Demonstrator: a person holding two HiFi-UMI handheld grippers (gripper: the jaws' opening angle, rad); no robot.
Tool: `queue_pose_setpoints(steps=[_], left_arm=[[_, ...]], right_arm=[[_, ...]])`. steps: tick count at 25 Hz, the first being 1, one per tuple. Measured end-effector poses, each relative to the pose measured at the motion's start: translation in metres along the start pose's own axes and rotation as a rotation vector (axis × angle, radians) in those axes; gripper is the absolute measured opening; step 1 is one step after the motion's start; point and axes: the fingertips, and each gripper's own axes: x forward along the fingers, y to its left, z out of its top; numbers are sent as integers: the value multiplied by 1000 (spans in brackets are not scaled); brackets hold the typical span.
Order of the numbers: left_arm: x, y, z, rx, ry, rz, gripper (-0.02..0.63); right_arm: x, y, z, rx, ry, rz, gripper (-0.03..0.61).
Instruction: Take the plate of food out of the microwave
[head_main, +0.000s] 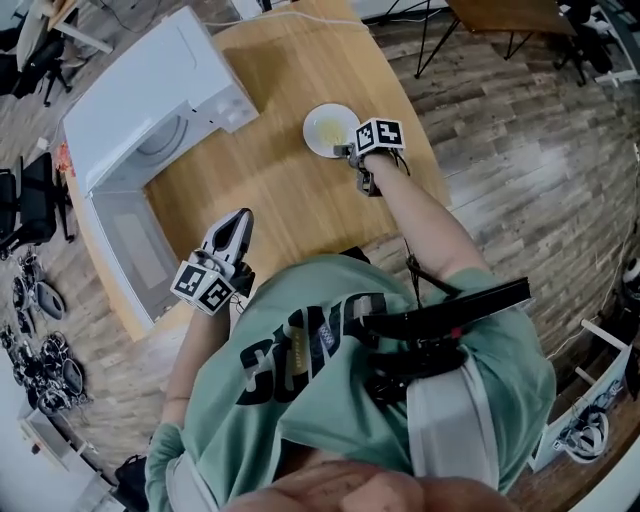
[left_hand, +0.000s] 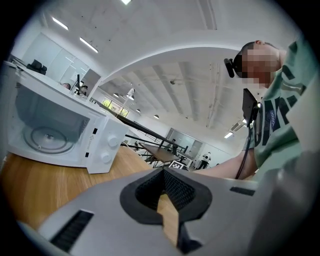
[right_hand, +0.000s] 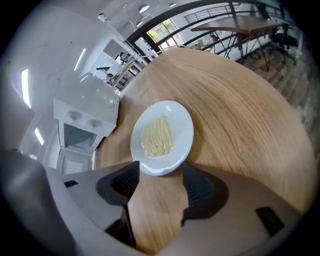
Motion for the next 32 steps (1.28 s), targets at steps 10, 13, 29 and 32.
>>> queue_pose_setpoints(steps=[10, 13, 29, 32], left_arm=[[-42, 2, 24, 26, -66, 33, 3], [-53, 3, 36, 43, -96, 42, 3], [-185, -19, 112, 301, -278, 65, 3], [-204, -15, 117, 282, -296, 48, 3]], right_arm=[[-11, 12, -5, -44, -10, -43, 256], [-18, 21, -3, -64, -25, -37, 256], [-100, 192, 3, -274, -255, 250, 249], [-118, 219, -6, -291, -317, 302, 181]])
